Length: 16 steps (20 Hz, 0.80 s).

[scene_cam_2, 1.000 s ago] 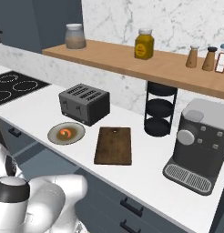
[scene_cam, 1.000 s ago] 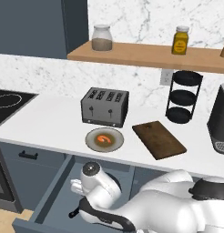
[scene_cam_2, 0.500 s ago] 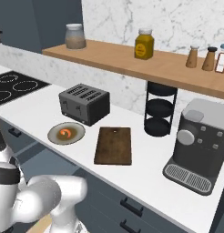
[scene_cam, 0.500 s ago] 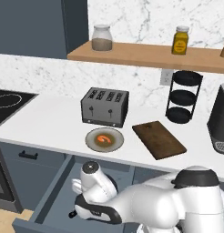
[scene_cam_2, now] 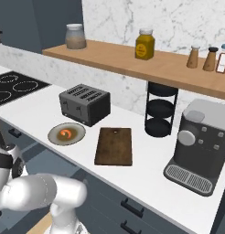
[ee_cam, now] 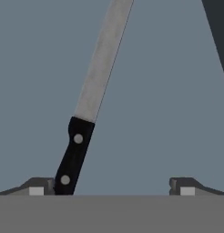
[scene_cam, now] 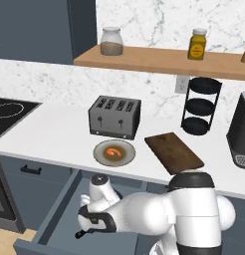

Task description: Pick up the knife from the drawer and place it on the cutting board. Then place the meat from the plate to the cutting board.

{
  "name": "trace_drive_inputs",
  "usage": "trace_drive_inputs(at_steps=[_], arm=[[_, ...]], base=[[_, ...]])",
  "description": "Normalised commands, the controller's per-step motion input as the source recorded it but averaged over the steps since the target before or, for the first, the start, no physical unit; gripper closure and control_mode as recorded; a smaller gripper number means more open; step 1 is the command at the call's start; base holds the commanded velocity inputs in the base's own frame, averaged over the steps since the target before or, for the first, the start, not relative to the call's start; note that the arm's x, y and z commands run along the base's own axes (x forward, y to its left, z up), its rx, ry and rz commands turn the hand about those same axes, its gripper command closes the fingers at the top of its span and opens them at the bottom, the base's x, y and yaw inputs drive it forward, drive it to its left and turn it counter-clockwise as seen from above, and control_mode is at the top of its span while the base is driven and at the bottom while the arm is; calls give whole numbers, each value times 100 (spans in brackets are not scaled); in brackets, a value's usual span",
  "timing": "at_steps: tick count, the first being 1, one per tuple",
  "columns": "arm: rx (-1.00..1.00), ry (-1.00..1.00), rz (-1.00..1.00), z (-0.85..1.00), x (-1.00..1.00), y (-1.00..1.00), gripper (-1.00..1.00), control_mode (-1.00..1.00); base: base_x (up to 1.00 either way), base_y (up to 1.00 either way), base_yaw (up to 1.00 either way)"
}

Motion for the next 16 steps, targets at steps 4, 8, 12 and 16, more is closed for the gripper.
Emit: trace_drive_inputs(at_steps=[4, 8, 12, 16], arm=[[0, 11, -2, -12, 8, 3, -100, -100], [0, 8, -1, -20, 0, 3, -100, -100], [0, 1, -2, -17, 0, 5, -100, -100], [0, 0, -3, -10, 0, 12, -100, -100]], base=[[0, 0, 0], [0, 0, 0], [0, 0, 0], [0, 0, 0]])
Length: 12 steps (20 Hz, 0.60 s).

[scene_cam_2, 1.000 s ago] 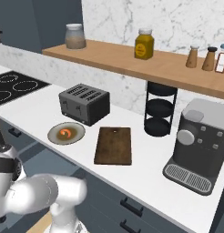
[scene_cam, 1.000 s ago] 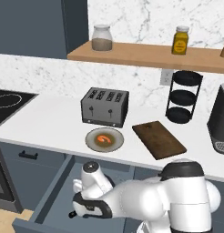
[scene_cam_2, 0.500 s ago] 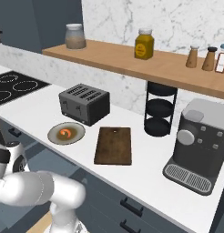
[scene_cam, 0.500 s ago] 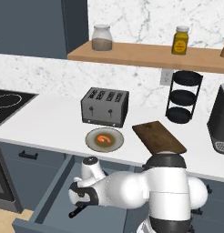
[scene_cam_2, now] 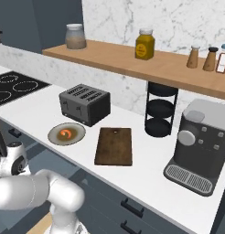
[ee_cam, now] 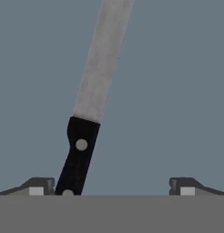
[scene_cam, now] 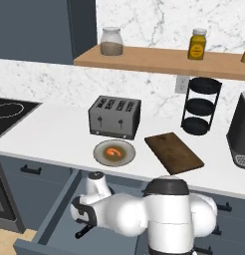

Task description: Pick up the knife from the drawer and place it on the cutting board. Then place the meat from the plate to the cutting board.

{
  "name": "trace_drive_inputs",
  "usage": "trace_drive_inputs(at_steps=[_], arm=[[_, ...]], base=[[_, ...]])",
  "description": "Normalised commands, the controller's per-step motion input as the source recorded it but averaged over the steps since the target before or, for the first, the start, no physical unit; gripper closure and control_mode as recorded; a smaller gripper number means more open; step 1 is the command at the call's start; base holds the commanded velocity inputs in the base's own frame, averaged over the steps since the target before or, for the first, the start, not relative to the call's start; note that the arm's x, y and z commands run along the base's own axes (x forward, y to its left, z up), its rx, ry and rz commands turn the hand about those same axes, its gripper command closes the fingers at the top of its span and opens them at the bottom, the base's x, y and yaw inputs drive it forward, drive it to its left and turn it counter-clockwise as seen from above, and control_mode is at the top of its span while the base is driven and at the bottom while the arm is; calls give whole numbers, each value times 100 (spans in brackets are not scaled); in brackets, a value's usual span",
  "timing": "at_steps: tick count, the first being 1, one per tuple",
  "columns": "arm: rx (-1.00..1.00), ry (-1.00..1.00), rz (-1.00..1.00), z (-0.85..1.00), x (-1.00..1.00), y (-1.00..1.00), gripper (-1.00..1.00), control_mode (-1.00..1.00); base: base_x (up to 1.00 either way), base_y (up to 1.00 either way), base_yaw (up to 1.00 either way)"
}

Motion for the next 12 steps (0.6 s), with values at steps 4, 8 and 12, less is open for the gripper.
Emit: trace_drive_inputs(at_steps=[4, 8, 12], arm=[[-1, 0, -4, -11, 0, 15, -100, -100], [-5, 0, -3, -25, 0, 19, -100, -100], [-5, 0, -2, -28, 0, 10, -100, -100]], base=[[0, 0, 0], [0, 0, 0], [0, 0, 0]])
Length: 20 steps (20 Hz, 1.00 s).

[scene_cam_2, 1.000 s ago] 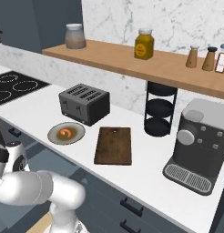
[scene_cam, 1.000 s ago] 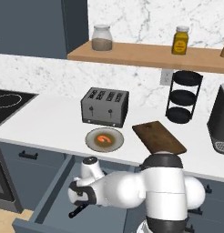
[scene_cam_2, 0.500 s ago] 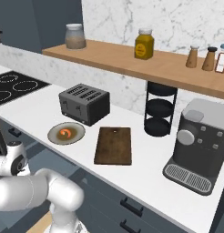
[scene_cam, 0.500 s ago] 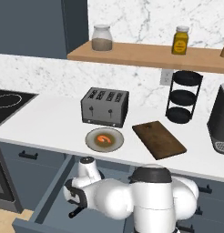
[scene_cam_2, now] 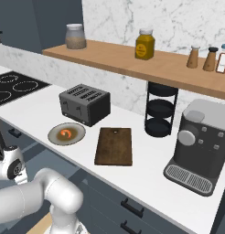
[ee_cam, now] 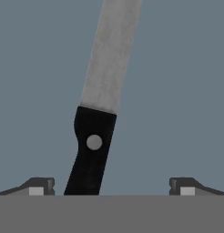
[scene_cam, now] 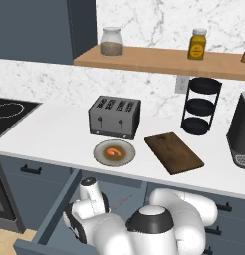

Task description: Pick up the knife from the drawer and place it on the cutting board. Then place the meat from the plate to the cutting board.

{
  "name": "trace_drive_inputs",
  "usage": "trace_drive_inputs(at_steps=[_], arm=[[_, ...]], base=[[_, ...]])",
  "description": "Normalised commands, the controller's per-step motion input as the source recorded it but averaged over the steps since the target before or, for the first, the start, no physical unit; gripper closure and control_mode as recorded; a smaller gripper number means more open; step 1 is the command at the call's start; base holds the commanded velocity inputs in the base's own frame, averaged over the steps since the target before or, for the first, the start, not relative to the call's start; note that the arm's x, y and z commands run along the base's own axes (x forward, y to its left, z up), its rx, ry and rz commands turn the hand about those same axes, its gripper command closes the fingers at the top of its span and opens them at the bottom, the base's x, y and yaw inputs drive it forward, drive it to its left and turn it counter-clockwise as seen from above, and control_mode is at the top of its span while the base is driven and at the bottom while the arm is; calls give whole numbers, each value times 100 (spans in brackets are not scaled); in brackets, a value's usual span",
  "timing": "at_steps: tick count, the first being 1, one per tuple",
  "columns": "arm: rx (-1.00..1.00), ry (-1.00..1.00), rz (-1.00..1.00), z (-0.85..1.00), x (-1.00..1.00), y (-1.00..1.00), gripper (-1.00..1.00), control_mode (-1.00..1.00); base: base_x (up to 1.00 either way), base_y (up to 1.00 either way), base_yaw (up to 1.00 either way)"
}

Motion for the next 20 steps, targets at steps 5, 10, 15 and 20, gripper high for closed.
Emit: trace_drive_inputs(at_steps=[5, 10, 15, 20], arm=[[-1, 1, -2, -4, 10, 1, -100, -100], [0, 5, 0, -2, 25, 1, -100, -100], [0, 2, 0, -24, 3, 3, -100, -100], [-1, 2, 0, -38, 0, 5, -100, -100]], base=[[0, 0, 0], [0, 0, 0], [0, 0, 0], [0, 0, 0]])
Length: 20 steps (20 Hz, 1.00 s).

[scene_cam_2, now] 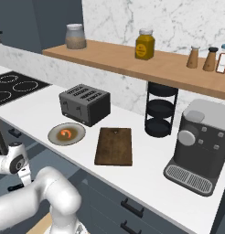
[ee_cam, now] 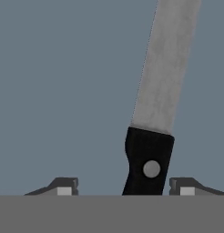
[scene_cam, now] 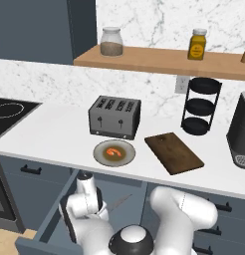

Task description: Pick up the knife from the drawer and place it on the cutting board. Then place the meat from the plate to the cutting board.

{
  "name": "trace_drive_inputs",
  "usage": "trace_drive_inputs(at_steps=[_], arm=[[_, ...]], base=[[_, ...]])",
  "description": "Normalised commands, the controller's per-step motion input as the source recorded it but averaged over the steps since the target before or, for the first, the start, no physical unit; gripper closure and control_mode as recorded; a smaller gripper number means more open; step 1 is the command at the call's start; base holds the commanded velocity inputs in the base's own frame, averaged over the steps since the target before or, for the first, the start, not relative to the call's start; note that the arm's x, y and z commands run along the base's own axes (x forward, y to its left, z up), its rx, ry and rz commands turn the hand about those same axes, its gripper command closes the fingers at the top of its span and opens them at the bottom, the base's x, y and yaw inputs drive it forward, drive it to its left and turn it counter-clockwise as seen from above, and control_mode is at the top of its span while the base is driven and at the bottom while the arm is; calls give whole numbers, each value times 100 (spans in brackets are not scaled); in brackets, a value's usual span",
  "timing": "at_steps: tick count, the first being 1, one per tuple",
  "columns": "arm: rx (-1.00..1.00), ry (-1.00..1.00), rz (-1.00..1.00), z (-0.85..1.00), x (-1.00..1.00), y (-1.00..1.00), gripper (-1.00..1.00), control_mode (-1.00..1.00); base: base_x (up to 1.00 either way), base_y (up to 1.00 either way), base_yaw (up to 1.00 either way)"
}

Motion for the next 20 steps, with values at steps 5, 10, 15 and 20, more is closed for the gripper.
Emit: trace_drive_inputs(at_steps=[5, 10, 15, 20], arm=[[-6, 3, 0, -58, -11, 9, 100, -100], [0, 0, 0, -15, -17, 6, 100, -100], [0, -1, -3, 0, -33, 12, 100, -100], [0, -1, -3, 55, -74, 15, 100, -100]], base=[[0, 0, 0], [0, 0, 0], [0, 0, 0], [0, 0, 0]])
